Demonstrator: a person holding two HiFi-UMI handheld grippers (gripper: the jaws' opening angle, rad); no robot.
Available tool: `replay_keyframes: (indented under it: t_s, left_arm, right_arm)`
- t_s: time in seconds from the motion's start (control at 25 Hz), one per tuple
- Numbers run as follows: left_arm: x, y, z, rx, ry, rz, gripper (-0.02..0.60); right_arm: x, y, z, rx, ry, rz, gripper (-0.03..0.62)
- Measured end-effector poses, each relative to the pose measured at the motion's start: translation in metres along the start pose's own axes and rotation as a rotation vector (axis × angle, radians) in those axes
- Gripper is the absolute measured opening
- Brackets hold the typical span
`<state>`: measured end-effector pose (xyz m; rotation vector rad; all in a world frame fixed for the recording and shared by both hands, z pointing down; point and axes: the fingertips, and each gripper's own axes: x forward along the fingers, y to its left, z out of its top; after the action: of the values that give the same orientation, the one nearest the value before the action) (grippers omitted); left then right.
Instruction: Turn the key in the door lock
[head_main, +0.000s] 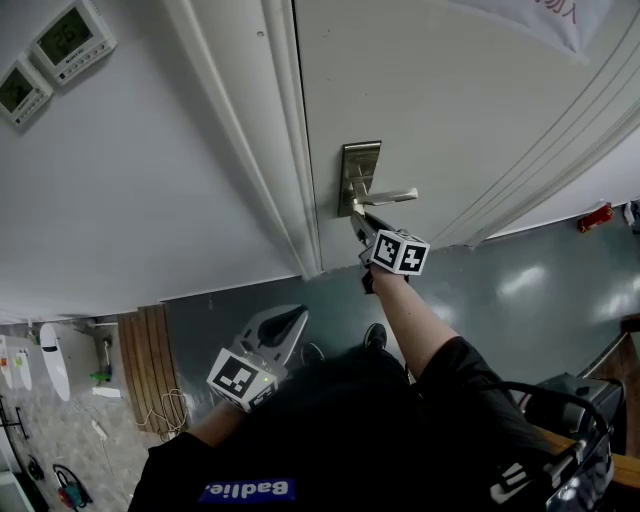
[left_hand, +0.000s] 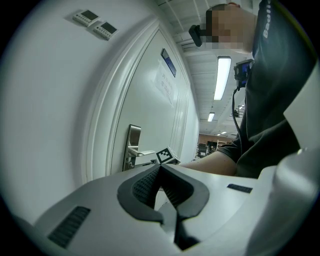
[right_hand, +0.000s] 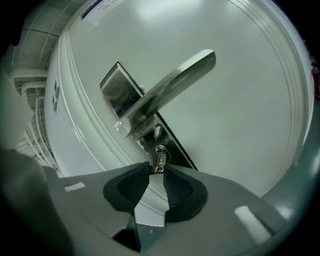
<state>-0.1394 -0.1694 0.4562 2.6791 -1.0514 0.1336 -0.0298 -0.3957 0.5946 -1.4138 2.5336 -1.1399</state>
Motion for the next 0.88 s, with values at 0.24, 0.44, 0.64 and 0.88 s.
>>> replay_keyframes:
  t_s: [0.24,0.44,0.64,0.88]
  left_arm:
    - [-0.009,-0.001,-0.001,-0.008,-0.022,-0.027,-0.006]
    - [-0.006,-0.006,-0.007,-0.053,-0.044,-0.083,-0.006]
    - [0.005,-0.030,-0.007,-0.064,-0.076,-0.138,-0.006]
    - [0.013,-0.066,0.003,-0.024,-0.101,-0.126,-0.006]
  right_arm:
    - [-0.002,0.004,-0.011,-0.194,0.095,-0.046,0.118]
    - [-0.035,0.010,-0.031,-0.259,0.095,-0.066,0.143]
    - [-0.092,0.018,-0.041,-0.380,0.077,-0.100,0.141]
    - [-0.152,0.041,-0.053,-0.506,0.083,-0.054,0.140]
